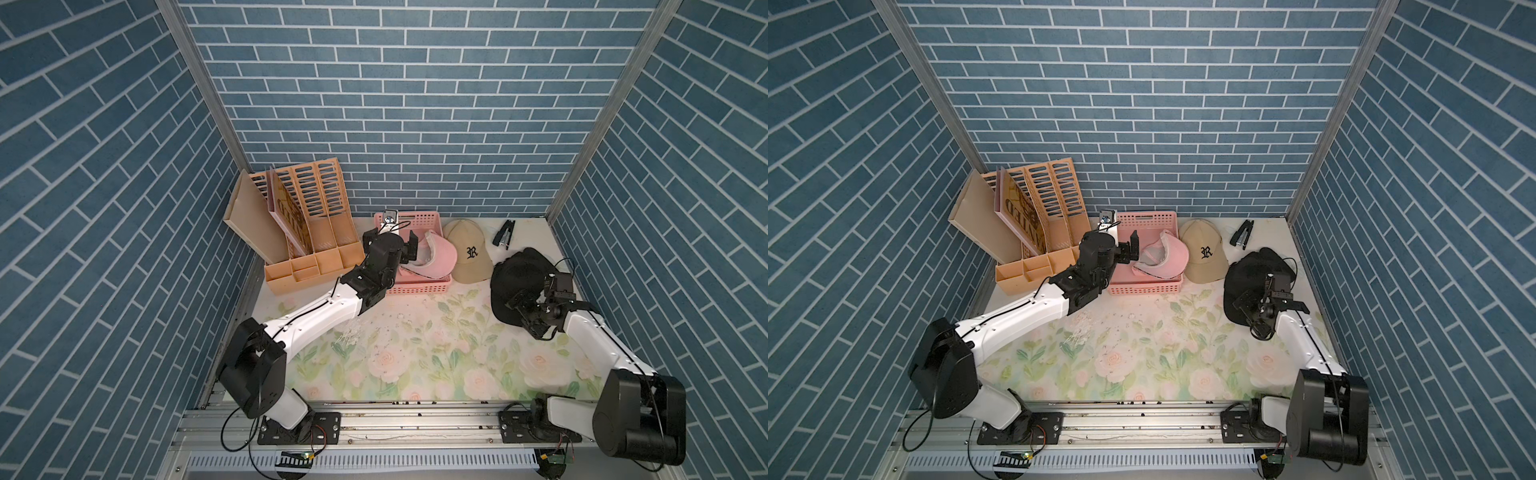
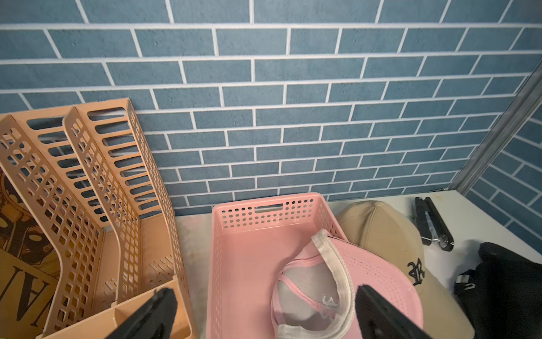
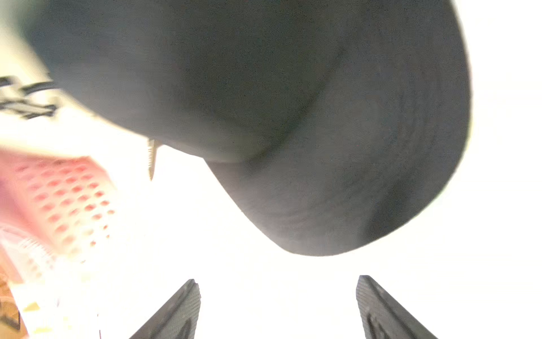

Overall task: Turn the baseball cap inside out
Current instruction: Place the baseball cap at the center of the board, then pick up the baseball cap from the basket.

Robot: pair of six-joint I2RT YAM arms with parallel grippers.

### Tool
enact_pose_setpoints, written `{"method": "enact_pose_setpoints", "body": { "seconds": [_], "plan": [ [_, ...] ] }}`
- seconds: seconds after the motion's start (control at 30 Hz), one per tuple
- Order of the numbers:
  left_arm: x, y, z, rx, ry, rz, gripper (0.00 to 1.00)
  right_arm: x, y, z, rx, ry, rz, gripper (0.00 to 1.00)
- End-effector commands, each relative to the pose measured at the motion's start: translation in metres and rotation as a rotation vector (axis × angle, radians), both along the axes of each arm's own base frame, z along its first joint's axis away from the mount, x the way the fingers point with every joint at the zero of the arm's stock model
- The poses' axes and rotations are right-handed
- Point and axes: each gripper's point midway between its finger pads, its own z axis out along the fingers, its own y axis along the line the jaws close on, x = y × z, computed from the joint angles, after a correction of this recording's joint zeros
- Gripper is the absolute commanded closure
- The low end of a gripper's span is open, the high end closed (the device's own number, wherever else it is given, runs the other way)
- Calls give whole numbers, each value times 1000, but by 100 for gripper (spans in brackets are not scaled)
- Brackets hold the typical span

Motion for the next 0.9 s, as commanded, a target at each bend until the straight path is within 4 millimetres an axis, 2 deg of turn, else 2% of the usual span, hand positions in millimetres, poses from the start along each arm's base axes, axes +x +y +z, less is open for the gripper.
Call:
{"method": "enact_pose_setpoints", "body": {
  "seconds": [0.0,0.1,0.2,0.33,0.43,0.6,0.7,0.87],
  "plan": [
    [13,6,6,-27,16,-32,0,-3,-7,26,-101,-12,66,14],
    [27,10,-8,1,73,-25,0,21,-12,59,-126,-144,31,15],
    [34,14,-18,72,108,-10,0,44,-7,83,-131,-261,19,16],
    [34,16,-12,42,89,-45,0,68,20,98,-136,-363,68,17],
    [34,19,-4,50,71,-55,0,86,49,106,-170,-409,137,18],
    [36,31,-17,57,151,1,1,117,107,100,-128,-449,277,20],
    [32,36,-9,30,115,13,0,133,132,85,-138,-448,343,23],
    [30,49,0,47,107,38,0,159,156,59,-180,-440,428,25]
  ]
}}
